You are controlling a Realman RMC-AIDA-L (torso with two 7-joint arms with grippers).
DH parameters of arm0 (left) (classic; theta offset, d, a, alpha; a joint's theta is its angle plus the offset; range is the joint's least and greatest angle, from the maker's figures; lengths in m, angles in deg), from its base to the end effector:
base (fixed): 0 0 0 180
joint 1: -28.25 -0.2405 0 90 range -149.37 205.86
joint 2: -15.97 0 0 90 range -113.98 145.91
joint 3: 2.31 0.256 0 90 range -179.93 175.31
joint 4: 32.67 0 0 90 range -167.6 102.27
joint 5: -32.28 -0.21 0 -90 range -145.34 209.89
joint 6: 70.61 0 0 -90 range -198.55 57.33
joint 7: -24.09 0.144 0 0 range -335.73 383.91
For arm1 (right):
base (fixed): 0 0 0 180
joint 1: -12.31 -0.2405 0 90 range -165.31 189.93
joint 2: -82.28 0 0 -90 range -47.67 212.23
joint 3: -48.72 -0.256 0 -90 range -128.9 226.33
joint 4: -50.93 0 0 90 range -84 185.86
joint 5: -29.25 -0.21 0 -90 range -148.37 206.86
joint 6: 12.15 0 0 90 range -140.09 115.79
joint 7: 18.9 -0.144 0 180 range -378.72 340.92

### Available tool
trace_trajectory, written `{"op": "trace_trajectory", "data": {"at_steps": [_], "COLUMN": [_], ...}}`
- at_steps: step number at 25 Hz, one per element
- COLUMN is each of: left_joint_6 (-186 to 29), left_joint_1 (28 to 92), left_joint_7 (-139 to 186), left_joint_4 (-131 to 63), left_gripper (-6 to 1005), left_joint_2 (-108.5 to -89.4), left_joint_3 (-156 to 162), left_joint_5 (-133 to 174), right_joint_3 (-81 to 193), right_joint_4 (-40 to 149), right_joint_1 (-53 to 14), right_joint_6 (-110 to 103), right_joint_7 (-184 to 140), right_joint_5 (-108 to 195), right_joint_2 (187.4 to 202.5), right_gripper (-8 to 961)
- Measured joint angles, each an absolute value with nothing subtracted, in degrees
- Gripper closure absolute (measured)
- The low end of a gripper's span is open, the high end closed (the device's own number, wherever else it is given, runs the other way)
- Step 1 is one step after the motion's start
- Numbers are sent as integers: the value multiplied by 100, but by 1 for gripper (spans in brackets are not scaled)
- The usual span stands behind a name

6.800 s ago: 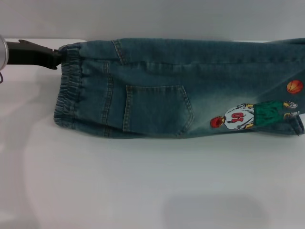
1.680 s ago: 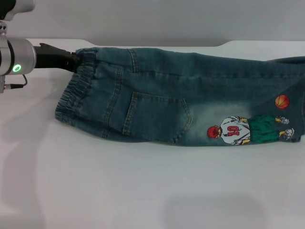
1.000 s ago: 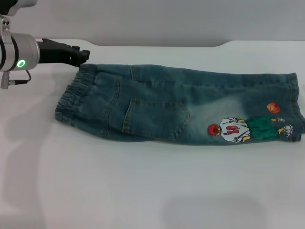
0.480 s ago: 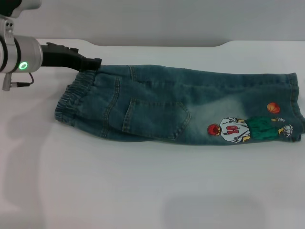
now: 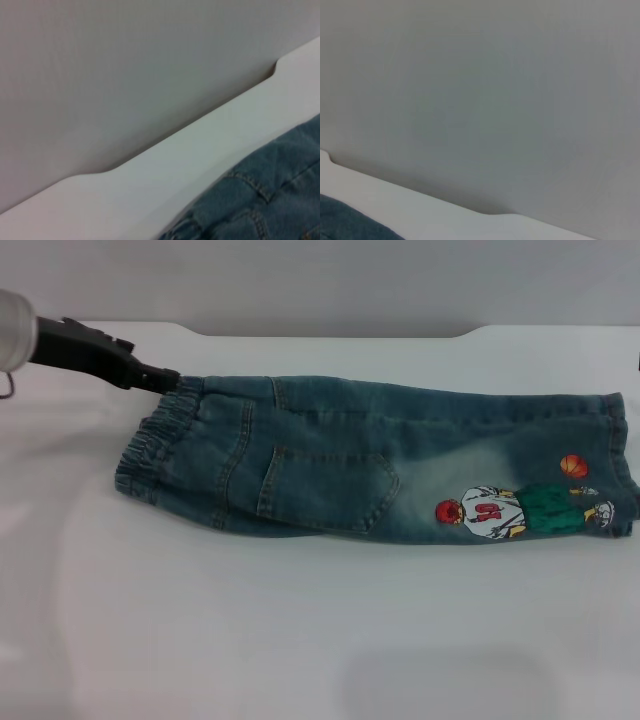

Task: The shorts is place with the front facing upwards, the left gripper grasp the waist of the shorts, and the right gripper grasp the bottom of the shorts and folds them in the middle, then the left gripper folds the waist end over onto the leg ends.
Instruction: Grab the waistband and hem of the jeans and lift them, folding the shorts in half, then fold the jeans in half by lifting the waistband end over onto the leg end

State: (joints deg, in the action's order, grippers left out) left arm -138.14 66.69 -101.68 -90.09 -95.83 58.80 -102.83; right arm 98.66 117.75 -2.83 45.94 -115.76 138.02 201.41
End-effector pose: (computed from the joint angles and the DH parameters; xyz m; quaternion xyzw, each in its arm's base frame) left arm -0.2259 0.4302 0.0640 -0.9044 -0.3075 0.0107 0.2955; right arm 0.3056 0.3561 0.1052 -0.8344 0.2790 0.1498 0.4511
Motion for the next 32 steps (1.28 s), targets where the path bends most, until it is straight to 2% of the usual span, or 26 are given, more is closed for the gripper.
{"op": "trace_trajectory", "data": {"at_steps": [3,5,23,32], "left_joint_6": [-14162,-14259,-14403,-14461], "left_joint_1": [6683,6716,6734,6723], "left_joint_7": [-10148,-10097,-8725,-8231], "left_joint_4": [-9086,-9058,-7757,-7195], "left_gripper": [215,215,233,243], "left_joint_2": [-9414,-9390,-9419,-9358], "left_joint_3": [5873,5870,4699,4342], "left_joint_5": [-10471,-10640,-10709,-10490], "right_joint_3": [9874,9900,10361,10478], "right_joint_4": [11801,11810,11852,11852], "right_joint_1": [-283,-282,-281,-334], "right_joint_6": [4600,4619,4598,4593], "right_joint_7": [-11575,-11575,-11610,-11619], "right_joint_5": [13794,13790,13631,13628], "right_joint_2": [20145,20148,20151,20149], "right_gripper": [420,420,419,420]}}
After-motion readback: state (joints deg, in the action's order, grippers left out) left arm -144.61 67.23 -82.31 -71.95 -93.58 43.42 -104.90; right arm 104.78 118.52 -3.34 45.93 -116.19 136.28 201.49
